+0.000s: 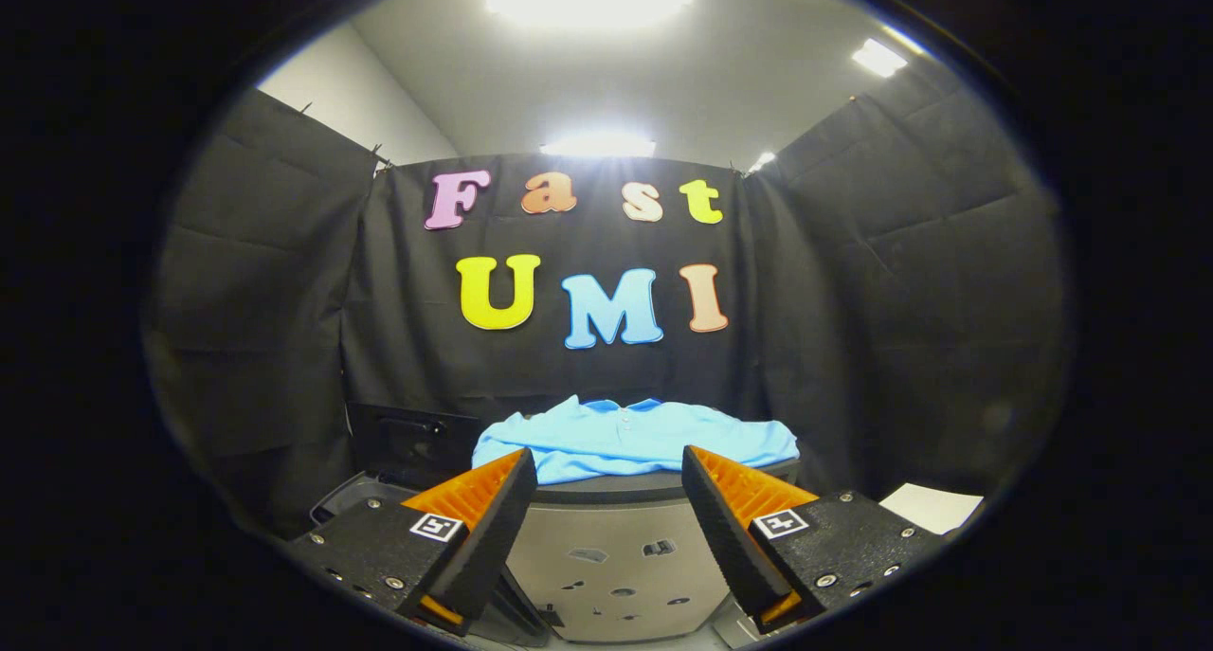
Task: Put the clothes into the washing machine and then close the washing machine lid.
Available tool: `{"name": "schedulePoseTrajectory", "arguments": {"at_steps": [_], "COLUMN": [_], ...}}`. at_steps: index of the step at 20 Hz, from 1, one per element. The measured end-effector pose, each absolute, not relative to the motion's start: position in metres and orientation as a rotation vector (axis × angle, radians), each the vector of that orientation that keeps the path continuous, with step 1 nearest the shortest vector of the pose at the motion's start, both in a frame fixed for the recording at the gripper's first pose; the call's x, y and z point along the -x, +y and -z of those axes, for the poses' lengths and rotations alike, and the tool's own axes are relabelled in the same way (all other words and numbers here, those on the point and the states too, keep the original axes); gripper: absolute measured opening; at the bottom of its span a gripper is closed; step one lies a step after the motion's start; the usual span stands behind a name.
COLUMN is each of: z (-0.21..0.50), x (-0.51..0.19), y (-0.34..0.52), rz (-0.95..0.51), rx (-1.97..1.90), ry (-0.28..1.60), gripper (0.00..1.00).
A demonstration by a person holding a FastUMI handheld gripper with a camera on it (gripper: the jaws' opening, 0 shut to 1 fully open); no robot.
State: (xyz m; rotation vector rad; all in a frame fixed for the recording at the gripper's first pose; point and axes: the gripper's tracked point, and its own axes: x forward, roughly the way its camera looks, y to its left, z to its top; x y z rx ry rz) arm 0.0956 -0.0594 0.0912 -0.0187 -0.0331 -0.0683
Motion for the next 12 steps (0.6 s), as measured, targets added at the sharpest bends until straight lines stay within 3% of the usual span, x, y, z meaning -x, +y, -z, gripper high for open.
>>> {"name": "schedulePoseTrajectory", "arguments": {"at_steps": [12], "z": [-0.108], "x": [-0.187], "y": [-0.066], "rz": [0.012], "rx": [0.028], "ry": [0.006], "gripper": [0.96]}}
